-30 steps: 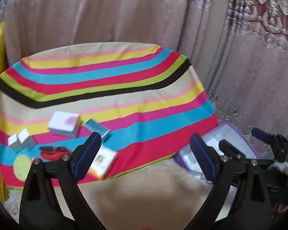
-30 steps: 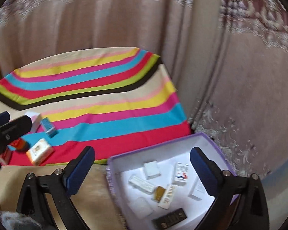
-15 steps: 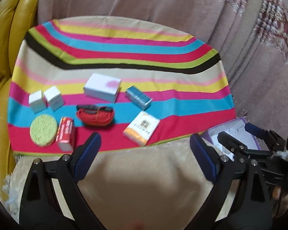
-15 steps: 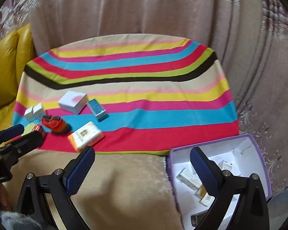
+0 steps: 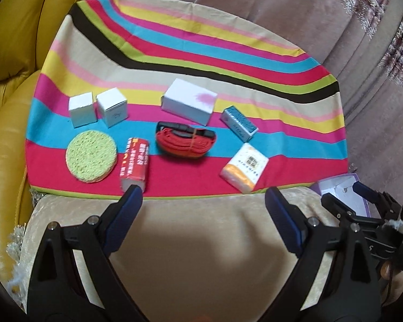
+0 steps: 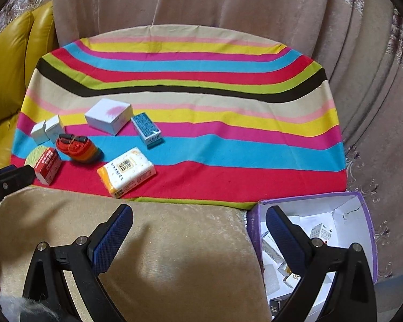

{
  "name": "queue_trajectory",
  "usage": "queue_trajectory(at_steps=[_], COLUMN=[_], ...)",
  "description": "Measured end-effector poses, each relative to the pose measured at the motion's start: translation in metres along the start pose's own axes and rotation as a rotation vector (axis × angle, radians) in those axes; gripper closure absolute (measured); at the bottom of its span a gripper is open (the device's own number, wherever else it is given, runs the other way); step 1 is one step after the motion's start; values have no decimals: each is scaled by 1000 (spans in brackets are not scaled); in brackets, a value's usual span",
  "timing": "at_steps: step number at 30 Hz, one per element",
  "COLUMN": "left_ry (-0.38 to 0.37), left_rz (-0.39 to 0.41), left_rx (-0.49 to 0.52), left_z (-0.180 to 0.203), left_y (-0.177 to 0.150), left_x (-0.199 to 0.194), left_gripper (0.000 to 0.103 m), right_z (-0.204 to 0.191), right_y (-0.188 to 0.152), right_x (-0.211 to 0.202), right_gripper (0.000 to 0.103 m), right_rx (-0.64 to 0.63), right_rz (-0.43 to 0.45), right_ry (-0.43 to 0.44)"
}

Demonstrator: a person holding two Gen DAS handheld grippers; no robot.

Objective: Organize objects
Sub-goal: 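Withdraw both grippers back over the table, then grasp the white-and-orange tissue pack with the right gripper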

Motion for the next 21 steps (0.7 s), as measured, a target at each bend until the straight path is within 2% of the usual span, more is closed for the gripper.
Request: queue_trajectory(at_steps=[5, 8, 21], left_ry=[25, 14, 43], left_rz=[-32, -58, -109], left_rx=[-15, -39, -112], left_z=[-19, -28, -65], left_y=[-2, -4, -7], left_x=[8, 13, 24], left_gripper=[13, 16, 19], right_z=[-12, -23, -72], right_y=[-1, 4, 15], right_x=[14, 19, 64], right_gripper=[3, 3, 3], right_rx=[-24, -59, -239], right_rz=[-49, -53, -133], right_ry=[51, 68, 129])
Point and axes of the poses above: each gripper's, at about its wrist camera, not at the fingertips, and x roughly the way its jaws point, z to its right, y to its top, the point moved 9 cm from there along x, roughly the way its jaws point, and after that the axes turned 8 degrees about y, right-handed, at the moved point
